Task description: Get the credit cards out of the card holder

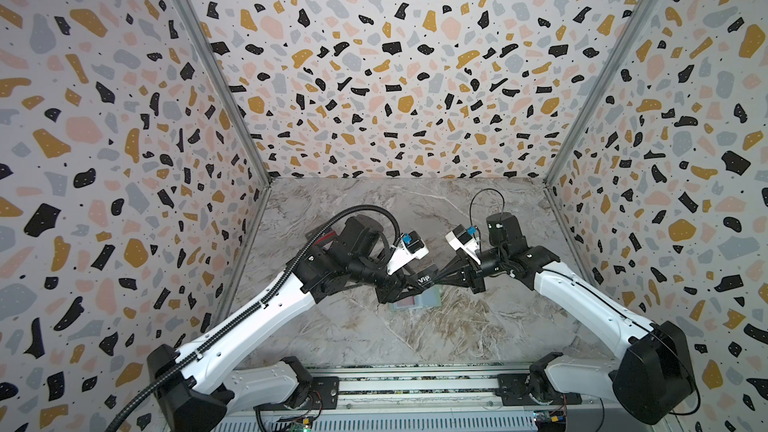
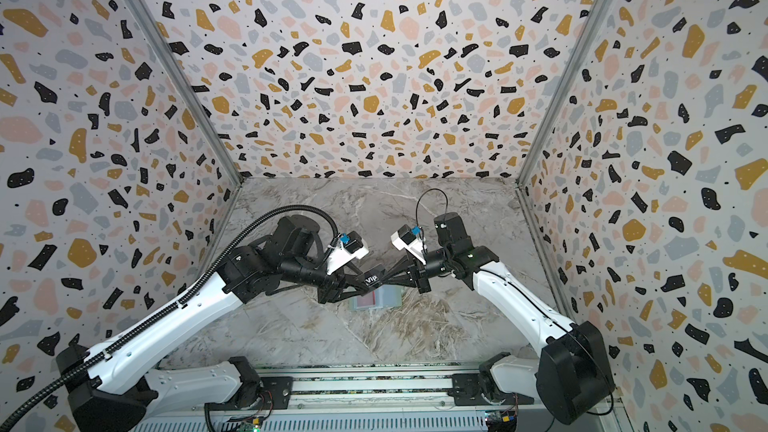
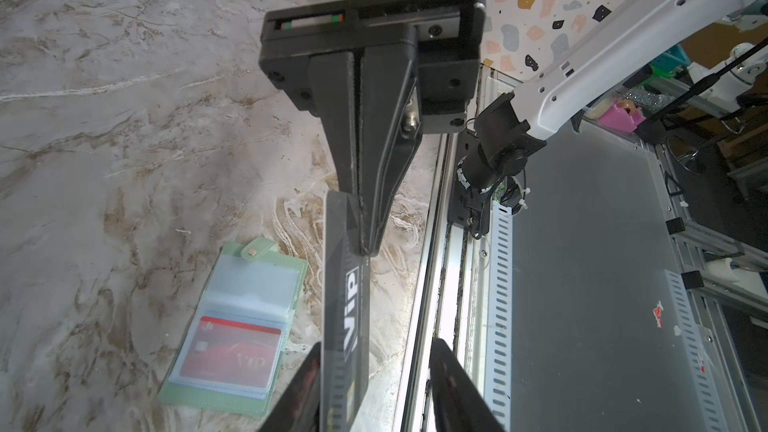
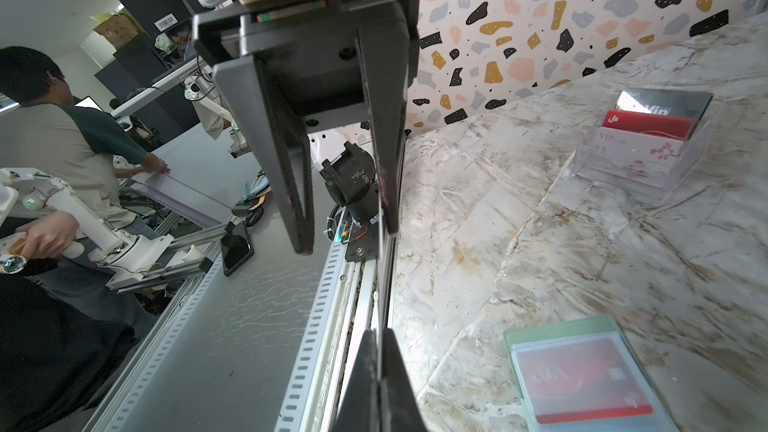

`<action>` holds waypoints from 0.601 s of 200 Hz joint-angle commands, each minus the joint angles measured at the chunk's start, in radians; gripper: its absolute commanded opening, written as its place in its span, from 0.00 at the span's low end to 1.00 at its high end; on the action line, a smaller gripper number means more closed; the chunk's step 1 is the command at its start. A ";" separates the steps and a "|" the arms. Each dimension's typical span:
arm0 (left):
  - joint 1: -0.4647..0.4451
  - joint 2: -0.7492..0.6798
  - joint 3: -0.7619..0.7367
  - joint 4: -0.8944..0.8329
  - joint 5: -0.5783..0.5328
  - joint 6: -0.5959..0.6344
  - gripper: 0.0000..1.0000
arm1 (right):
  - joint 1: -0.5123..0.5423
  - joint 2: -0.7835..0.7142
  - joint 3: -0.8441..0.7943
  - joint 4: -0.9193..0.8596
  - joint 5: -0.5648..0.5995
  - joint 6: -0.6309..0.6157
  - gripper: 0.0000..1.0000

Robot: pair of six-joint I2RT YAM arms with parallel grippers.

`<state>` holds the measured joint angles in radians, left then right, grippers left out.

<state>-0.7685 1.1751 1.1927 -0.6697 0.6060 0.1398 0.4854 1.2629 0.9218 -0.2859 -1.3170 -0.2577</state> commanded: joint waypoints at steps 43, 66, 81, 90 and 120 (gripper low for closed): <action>0.003 0.030 0.035 -0.005 0.034 0.009 0.22 | 0.023 0.004 0.053 -0.042 -0.004 -0.040 0.00; 0.003 0.036 0.035 0.000 0.038 0.007 0.21 | 0.024 0.007 0.051 -0.043 0.000 -0.042 0.00; 0.004 0.041 0.039 0.002 0.037 0.000 0.19 | 0.024 0.010 0.051 -0.043 0.004 -0.042 0.00; 0.003 0.041 0.039 0.001 0.035 -0.003 0.18 | 0.023 0.013 0.052 -0.043 0.007 -0.044 0.00; 0.003 0.037 0.037 0.008 0.024 -0.012 0.09 | 0.023 0.020 0.054 -0.043 0.012 -0.048 0.00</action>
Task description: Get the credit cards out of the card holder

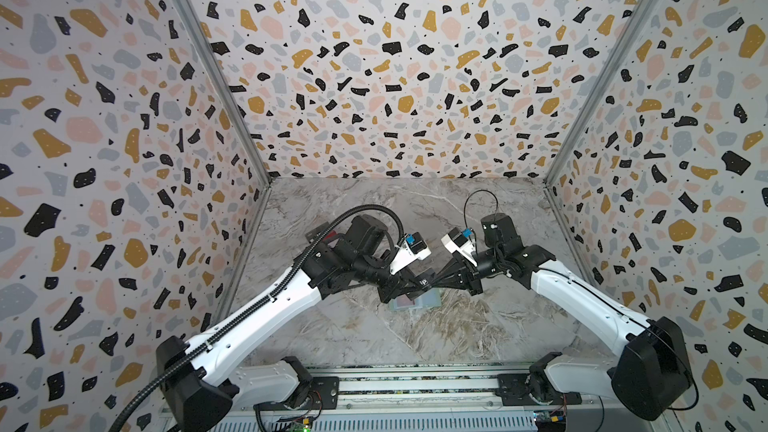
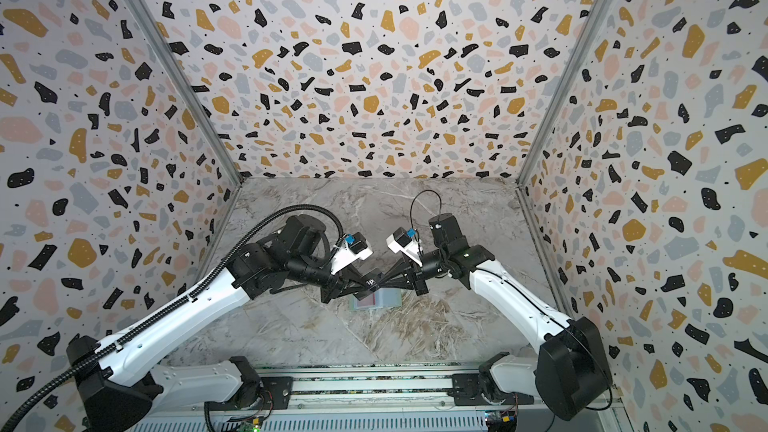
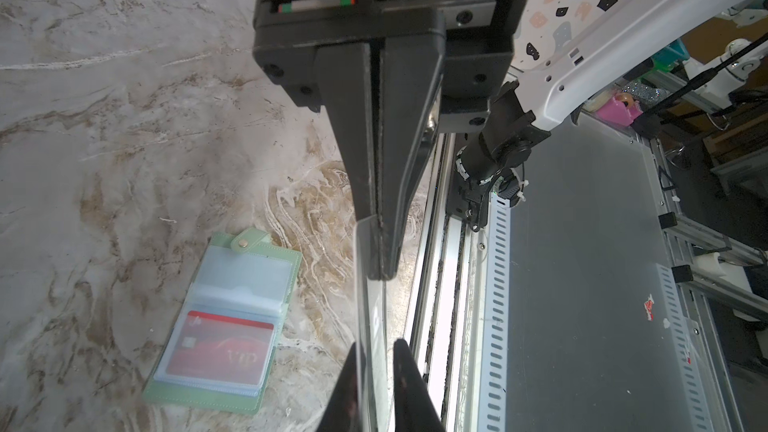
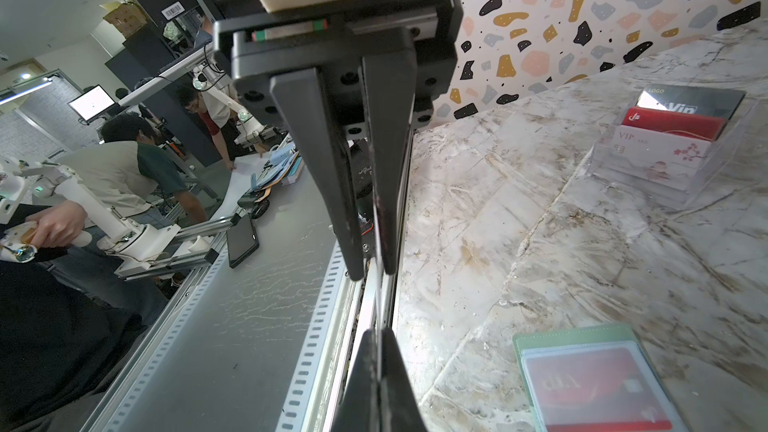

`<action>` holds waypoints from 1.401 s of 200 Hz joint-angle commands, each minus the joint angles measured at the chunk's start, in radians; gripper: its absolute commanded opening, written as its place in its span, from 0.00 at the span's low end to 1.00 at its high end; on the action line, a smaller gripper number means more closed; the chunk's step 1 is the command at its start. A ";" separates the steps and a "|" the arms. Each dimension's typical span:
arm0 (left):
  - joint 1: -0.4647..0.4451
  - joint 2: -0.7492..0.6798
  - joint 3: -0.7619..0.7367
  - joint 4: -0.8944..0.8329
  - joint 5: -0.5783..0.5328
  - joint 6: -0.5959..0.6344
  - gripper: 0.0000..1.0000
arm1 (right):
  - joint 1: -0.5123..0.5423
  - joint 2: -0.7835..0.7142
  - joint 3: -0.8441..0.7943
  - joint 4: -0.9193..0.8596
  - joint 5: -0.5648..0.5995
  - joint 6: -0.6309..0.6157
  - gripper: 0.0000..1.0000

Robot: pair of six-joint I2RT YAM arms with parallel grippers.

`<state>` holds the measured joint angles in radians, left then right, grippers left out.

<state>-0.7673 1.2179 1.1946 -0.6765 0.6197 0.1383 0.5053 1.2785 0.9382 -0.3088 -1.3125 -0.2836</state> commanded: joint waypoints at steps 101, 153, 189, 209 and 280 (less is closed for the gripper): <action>0.073 -0.010 0.058 -0.005 -0.149 -0.012 0.00 | 0.001 -0.086 -0.017 0.059 0.178 0.049 0.65; 0.200 0.030 0.139 -0.026 -0.371 0.018 0.00 | -0.030 -0.171 -0.110 0.239 0.348 0.197 0.70; 0.368 0.036 0.121 0.017 -0.473 0.081 0.00 | -0.065 -0.209 -0.151 0.276 0.437 0.246 0.71; 0.453 0.054 0.102 0.033 -0.484 0.141 0.00 | -0.070 -0.230 -0.174 0.308 0.459 0.271 0.72; 0.609 0.120 0.087 0.120 -0.393 0.390 0.00 | -0.071 -0.231 -0.190 0.320 0.467 0.275 0.72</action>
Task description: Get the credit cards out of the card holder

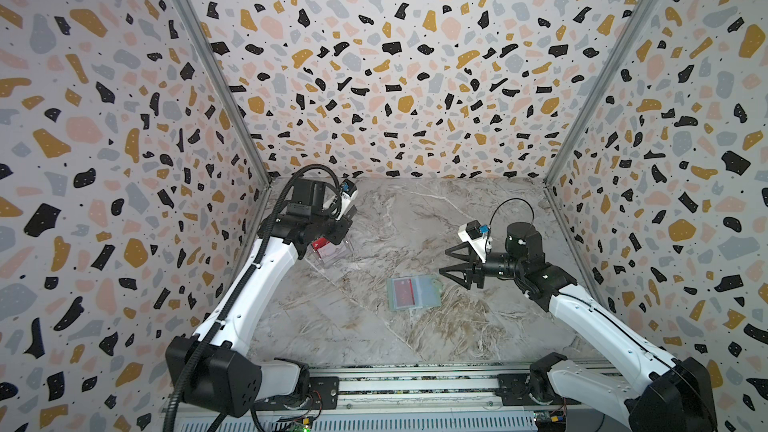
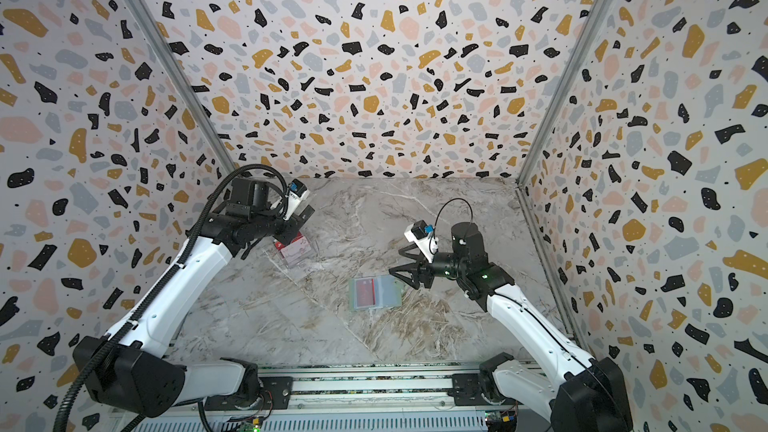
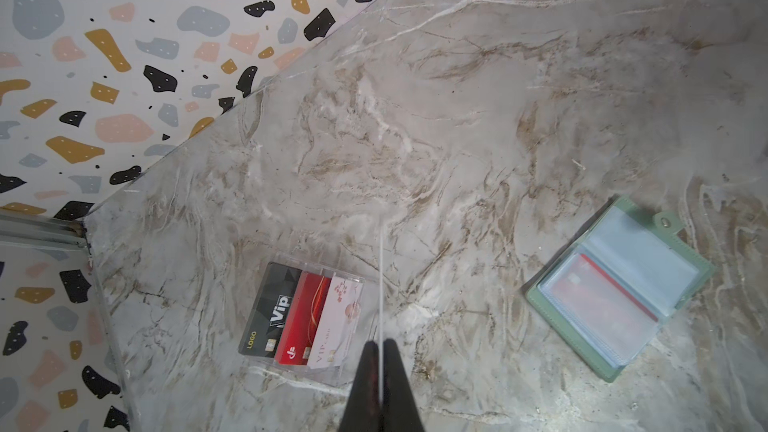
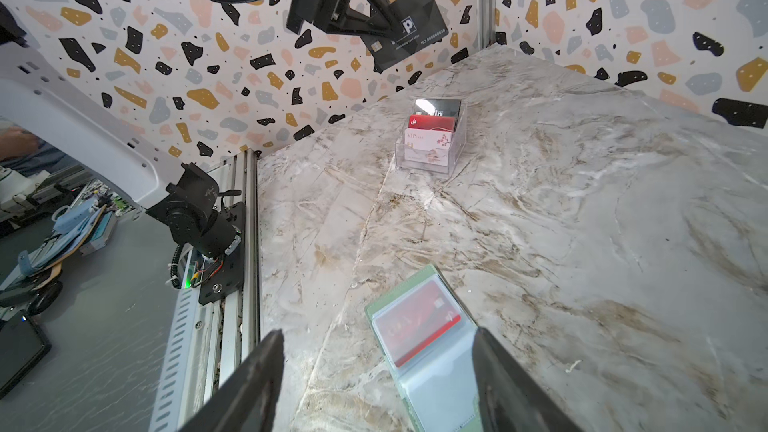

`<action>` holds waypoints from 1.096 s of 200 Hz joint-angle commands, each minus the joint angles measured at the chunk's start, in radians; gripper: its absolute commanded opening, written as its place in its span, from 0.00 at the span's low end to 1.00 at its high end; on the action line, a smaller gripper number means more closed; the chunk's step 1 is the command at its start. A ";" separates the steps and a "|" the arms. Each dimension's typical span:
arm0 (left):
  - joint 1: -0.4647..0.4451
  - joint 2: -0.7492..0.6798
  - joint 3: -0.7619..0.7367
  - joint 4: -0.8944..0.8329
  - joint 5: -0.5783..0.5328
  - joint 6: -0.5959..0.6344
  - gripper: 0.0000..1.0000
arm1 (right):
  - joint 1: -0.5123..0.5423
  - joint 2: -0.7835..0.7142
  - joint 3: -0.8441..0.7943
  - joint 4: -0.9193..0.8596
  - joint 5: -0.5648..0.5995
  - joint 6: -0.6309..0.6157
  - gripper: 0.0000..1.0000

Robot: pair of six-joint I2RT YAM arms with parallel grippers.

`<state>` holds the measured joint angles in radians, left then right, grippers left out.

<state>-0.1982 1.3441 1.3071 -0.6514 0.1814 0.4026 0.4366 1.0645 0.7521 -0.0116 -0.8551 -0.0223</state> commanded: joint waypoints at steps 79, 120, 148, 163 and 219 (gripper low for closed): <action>0.224 0.157 0.084 0.023 0.165 0.316 0.00 | -0.004 -0.004 -0.005 0.018 0.025 0.016 0.72; 0.265 0.259 0.113 0.045 0.139 0.382 0.00 | -0.006 0.015 0.004 0.012 0.023 0.015 0.72; 0.283 0.317 0.135 0.026 0.150 0.425 0.00 | -0.007 0.021 0.001 0.012 0.025 0.015 0.72; 0.291 0.351 0.144 0.027 0.150 0.436 0.00 | -0.007 0.029 0.002 0.016 0.024 0.015 0.73; 0.305 0.450 0.169 0.043 0.105 0.471 0.00 | -0.016 0.045 0.014 0.004 0.012 0.012 0.73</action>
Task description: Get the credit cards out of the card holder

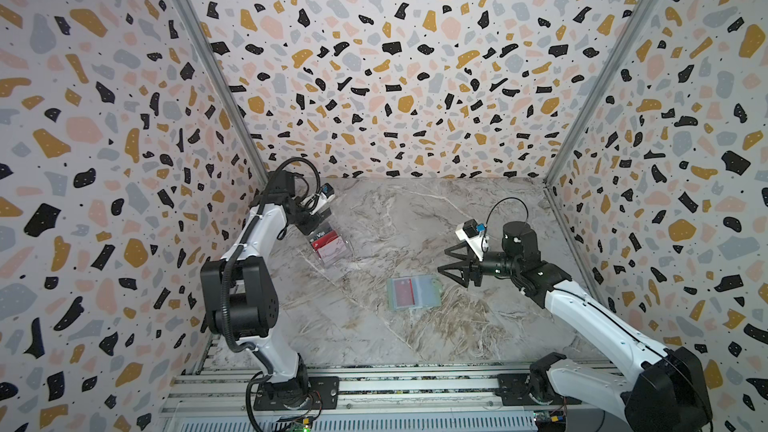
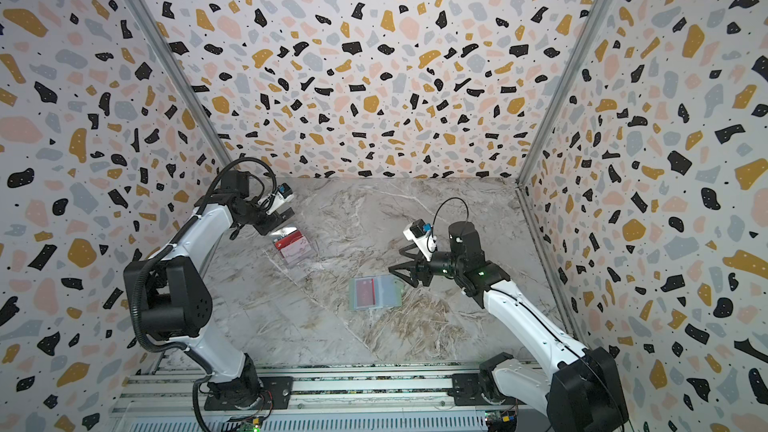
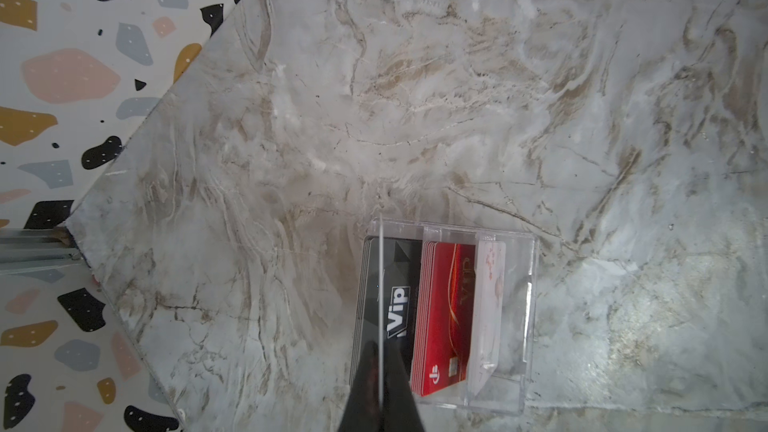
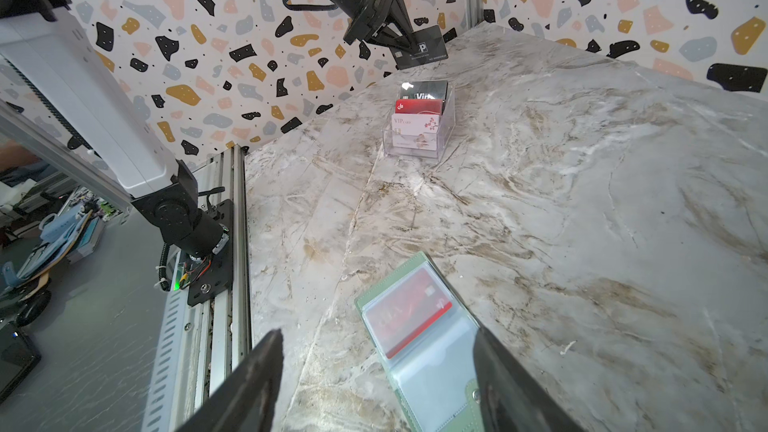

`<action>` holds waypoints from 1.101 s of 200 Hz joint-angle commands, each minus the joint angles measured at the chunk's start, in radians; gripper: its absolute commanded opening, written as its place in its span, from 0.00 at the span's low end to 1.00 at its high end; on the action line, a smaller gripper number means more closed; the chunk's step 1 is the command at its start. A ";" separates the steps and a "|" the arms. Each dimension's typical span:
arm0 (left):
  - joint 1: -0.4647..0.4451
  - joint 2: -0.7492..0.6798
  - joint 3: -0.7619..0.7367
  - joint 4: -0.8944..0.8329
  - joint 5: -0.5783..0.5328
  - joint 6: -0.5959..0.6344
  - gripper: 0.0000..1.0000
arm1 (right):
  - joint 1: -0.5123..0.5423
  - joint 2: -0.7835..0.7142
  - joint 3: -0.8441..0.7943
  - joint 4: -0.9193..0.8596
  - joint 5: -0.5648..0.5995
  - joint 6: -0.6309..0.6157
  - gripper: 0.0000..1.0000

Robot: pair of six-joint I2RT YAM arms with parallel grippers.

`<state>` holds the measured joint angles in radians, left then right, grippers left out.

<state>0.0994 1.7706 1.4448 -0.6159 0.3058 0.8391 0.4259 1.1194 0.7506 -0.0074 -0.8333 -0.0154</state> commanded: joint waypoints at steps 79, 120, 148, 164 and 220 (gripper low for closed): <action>0.017 0.064 0.021 -0.022 0.023 0.084 0.00 | -0.011 0.001 0.007 0.021 -0.024 0.015 0.73; 0.017 0.066 0.005 -0.020 0.003 0.089 0.00 | -0.012 0.002 0.006 0.021 -0.032 0.016 0.73; 0.017 0.072 -0.002 -0.024 -0.002 0.089 0.00 | -0.014 0.003 0.007 0.024 -0.033 0.018 0.73; 0.017 0.072 -0.006 -0.036 0.001 0.088 0.00 | -0.015 0.003 0.007 0.024 -0.035 0.020 0.73; 0.017 0.047 -0.044 -0.040 -0.014 0.095 0.00 | -0.017 0.005 0.004 0.032 -0.040 0.023 0.73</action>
<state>0.1108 1.8404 1.4250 -0.6350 0.3035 0.9230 0.4141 1.1271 0.7506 0.0032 -0.8528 -0.0010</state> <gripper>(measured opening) 0.047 0.727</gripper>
